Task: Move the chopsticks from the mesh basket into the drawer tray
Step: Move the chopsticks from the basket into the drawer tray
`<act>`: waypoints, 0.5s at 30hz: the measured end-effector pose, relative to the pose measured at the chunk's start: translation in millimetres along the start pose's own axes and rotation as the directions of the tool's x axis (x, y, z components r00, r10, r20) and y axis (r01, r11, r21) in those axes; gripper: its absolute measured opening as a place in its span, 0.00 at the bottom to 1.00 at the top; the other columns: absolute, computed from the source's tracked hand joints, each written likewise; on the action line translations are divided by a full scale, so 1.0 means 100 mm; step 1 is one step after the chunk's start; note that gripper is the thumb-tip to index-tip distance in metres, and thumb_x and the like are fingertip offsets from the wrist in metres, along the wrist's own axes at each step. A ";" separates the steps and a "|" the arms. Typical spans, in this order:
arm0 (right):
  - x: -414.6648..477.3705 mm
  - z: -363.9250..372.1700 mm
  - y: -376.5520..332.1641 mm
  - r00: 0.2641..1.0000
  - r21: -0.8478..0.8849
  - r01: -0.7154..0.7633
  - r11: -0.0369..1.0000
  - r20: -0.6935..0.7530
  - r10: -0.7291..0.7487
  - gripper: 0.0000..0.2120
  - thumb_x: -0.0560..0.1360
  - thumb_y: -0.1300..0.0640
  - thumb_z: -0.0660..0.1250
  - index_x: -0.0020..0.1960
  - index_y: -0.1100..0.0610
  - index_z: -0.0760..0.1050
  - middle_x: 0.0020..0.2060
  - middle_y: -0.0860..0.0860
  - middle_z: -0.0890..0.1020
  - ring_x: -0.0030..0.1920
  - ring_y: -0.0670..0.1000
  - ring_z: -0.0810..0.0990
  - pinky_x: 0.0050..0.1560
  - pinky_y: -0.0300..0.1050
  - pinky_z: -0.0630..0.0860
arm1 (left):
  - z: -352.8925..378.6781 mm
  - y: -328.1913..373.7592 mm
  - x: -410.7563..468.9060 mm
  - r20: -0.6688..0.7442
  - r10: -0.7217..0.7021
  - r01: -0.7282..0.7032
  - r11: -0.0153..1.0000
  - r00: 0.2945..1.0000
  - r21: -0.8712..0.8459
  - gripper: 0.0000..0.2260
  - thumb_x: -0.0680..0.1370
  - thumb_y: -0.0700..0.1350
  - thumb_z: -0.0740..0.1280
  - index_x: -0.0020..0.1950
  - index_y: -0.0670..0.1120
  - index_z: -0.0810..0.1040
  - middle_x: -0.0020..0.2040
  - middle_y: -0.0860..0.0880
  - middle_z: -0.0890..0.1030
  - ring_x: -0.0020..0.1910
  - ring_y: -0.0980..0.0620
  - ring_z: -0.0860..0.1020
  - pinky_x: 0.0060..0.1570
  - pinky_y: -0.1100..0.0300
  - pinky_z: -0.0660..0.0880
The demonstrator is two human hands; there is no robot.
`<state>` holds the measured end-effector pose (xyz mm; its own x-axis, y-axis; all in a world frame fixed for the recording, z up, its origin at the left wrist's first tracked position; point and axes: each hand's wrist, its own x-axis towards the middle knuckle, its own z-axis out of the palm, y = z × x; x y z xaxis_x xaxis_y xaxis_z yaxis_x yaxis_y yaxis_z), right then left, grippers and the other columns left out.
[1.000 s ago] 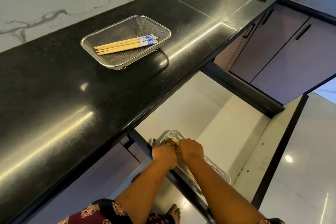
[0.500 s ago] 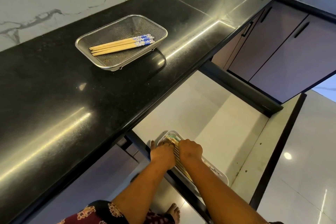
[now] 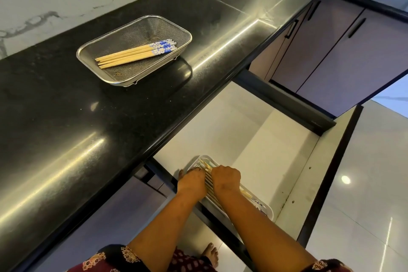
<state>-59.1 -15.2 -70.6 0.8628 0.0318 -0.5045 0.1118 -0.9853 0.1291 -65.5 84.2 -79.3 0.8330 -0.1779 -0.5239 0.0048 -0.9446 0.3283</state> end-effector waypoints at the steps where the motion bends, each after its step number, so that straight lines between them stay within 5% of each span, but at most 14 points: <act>1: 0.01 0.01 0.00 1.000 0.004 0.002 1.000 0.000 -0.002 0.09 0.77 0.61 0.63 0.56 0.56 0.77 0.54 0.51 0.82 0.54 0.53 0.80 0.44 0.43 0.70 | 0.00 0.00 0.00 -0.008 0.000 0.000 1.000 1.000 -0.001 0.10 0.77 0.40 0.60 0.56 0.43 0.77 0.57 0.44 0.80 0.56 0.47 0.78 0.59 0.53 0.74; 15: -0.13 0.21 0.26 0.957 0.100 0.206 0.973 -0.227 -0.180 0.17 0.80 0.57 0.58 0.65 0.60 0.60 0.54 0.57 0.78 0.48 0.58 0.82 0.43 0.49 0.77 | 0.04 -0.02 0.02 -0.204 0.083 -0.084 0.996 0.975 0.005 0.22 0.74 0.36 0.60 0.68 0.43 0.62 0.66 0.44 0.70 0.62 0.48 0.72 0.62 0.56 0.70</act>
<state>-77.7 -44.8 -78.7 0.9178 0.2455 -0.3121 0.2376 -0.9693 -0.0636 -66.6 84.4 -84.1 0.9257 -0.1958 -0.3236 -0.0679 -0.9277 0.3672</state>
